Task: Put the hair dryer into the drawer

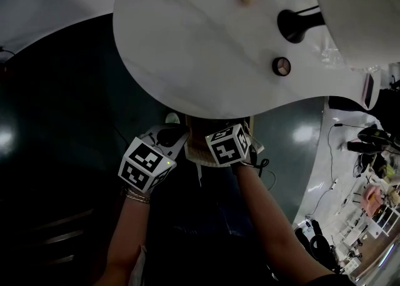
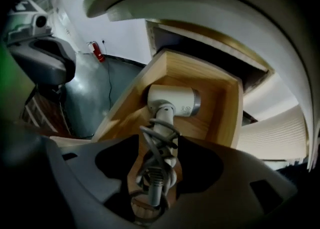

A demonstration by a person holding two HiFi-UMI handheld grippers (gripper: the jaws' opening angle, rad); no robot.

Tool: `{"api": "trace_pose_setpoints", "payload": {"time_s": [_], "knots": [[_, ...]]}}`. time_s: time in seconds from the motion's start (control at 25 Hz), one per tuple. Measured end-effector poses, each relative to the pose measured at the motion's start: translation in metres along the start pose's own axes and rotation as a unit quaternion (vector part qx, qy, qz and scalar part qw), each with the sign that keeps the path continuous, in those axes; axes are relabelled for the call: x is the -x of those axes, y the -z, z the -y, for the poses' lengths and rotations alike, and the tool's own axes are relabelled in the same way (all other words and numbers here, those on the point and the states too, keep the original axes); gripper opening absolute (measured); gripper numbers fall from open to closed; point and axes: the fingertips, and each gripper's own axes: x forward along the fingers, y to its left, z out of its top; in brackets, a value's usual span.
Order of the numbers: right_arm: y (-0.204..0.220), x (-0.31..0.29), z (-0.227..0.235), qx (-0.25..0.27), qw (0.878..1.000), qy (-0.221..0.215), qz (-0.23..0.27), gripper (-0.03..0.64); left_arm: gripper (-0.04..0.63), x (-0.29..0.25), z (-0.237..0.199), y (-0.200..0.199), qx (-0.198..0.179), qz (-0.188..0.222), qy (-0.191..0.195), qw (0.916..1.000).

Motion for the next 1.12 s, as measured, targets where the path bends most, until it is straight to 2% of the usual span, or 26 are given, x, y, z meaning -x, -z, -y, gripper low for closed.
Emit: {"api": "trace_pose_setpoints", "payload": {"time_s": [0.16, 0.28, 0.36, 0.52, 0.6, 0.76, 1.12], "knots": [[-0.001, 0.013, 0.002, 0.037, 0.999, 0.026, 0.010, 0.259, 0.015, -0.001, 0.004, 0.001, -0.003, 0.000, 0.003, 1.0000], [0.002, 0.025, 0.002, 0.049, 0.998, 0.026, 0.010, 0.259, 0.015, 0.000, 0.005, 0.001, -0.006, -0.002, 0.005, 1.0000], [0.011, 0.031, -0.001, 0.057, 0.998, 0.011, -0.009, 0.259, 0.015, 0.001, 0.005, 0.003, -0.006, -0.005, 0.006, 1.0000], [0.042, 0.033, -0.001, 0.086, 0.993, -0.017, -0.081, 0.256, 0.015, 0.003, 0.002, 0.004, -0.007, -0.009, 0.005, 0.9999], [0.051, 0.030, -0.002, 0.094, 0.990, -0.026, -0.098, 0.216, 0.015, 0.003, 0.001, 0.004, -0.007, -0.009, 0.004, 0.9999], [0.051, 0.028, -0.001, 0.086, 0.992, -0.025, -0.089, 0.135, 0.015, 0.003, 0.001, 0.007, -0.006, -0.012, 0.003, 0.9999], [0.041, 0.030, -0.003, 0.065, 0.996, -0.020, -0.055, 0.126, 0.015, -0.001, 0.005, 0.010, -0.006, -0.013, 0.006, 0.9999]]}}
